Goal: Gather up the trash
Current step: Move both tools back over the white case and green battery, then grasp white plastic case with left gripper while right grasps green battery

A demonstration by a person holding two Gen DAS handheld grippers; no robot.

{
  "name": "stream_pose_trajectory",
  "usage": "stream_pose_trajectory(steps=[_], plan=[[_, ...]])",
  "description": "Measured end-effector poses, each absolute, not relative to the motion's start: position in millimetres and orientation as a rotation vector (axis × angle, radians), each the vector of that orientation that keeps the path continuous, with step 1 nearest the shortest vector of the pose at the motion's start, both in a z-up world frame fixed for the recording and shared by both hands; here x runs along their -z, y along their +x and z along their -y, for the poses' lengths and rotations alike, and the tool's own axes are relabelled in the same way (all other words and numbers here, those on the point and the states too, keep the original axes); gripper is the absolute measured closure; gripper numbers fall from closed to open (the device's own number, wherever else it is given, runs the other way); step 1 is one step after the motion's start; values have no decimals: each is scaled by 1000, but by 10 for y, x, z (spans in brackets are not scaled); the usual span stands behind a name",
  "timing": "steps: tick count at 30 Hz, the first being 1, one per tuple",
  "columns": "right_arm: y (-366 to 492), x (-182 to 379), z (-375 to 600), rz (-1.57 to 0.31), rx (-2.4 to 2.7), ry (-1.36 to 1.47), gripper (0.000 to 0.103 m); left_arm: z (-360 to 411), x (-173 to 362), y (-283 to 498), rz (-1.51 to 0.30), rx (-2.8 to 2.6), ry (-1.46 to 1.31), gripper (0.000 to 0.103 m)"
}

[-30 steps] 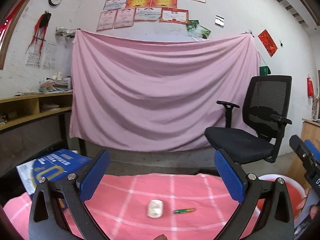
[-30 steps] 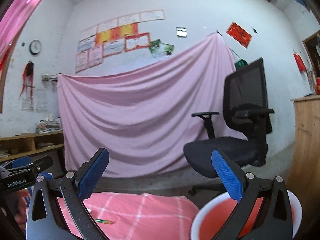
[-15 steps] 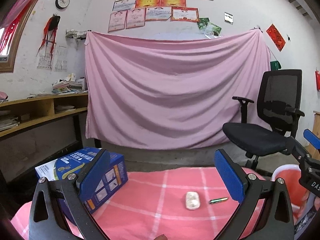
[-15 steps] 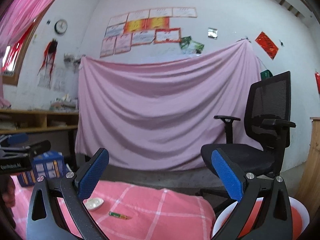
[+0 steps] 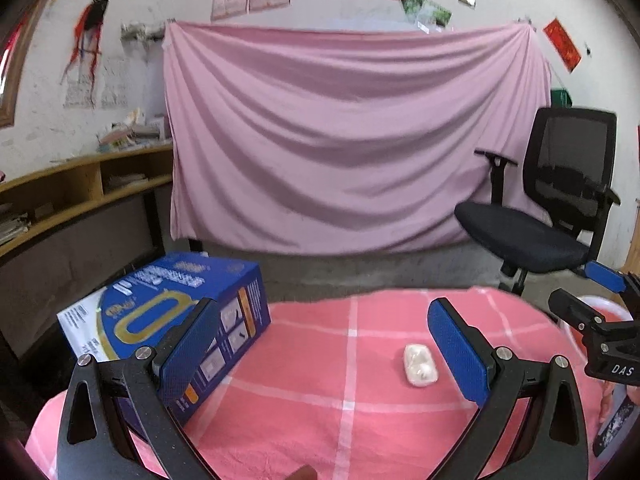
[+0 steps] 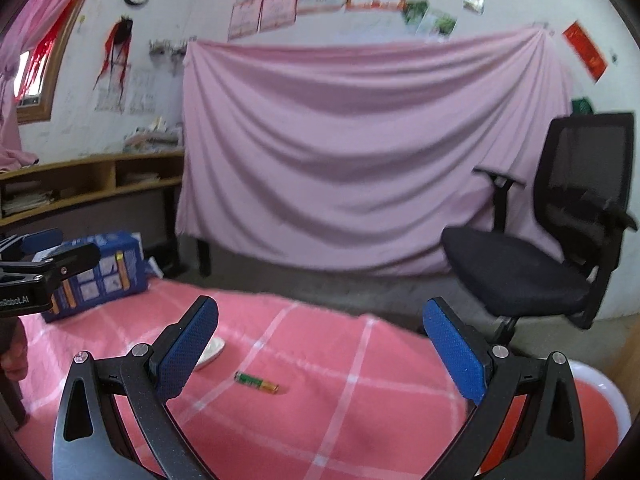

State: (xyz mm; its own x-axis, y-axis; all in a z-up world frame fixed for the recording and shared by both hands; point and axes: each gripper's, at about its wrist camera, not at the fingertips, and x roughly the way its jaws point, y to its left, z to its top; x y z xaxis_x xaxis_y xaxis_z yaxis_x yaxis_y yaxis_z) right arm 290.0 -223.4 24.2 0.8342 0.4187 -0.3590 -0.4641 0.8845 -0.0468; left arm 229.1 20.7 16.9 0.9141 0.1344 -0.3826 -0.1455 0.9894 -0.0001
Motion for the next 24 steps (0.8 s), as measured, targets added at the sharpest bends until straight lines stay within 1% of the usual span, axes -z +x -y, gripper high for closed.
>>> stream_pose_trajectory(steps=[1, 3, 4, 6, 7, 8, 9, 13, 16, 17, 20, 23, 24], plan=[[2948, -214, 2223, -377, -479, -135, 0, -202, -149, 2327, -414, -136, -22, 1], [3059, -154, 2180, -442, -508, -143, 8, -188, -100, 2399, -456, -132, -4, 2], [3109, -123, 2153, -474, -522, -150, 10, -189, -69, 2442, -479, -126, 3, 2], [3228, -40, 2087, -555, -560, -170, 17, -199, -13, 2513, -528, -111, 6, 4], [3283, 7, 2052, -597, -576, -177, 19, -202, 21, 2560, -556, -105, 6, 10], [3327, 48, 2023, -636, -590, -185, 25, -214, 48, 2594, -578, -98, 3, 16], [3360, 86, 2000, -664, -603, -192, 30, -222, 91, 2646, -611, -93, -3, 18], [3446, 246, 1860, -782, -656, -245, 35, -236, 171, 2747, -681, -63, -25, 30], [3487, 386, 1735, -865, -676, -312, 36, -212, 198, 2793, -715, -45, -24, 34], [3500, 425, 1699, -884, -677, -332, 40, -203, 197, 2802, -722, -40, -24, 35], [3523, 447, 1661, -894, -680, -353, 45, -168, 231, 2846, -750, -11, -23, 40], [3552, 458, 1683, -910, -683, -341, 58, -132, 252, 2888, -776, 30, -35, 40], [3552, 451, 1706, -910, -683, -332, 66, -119, 265, 2922, -782, 45, -40, 40]])
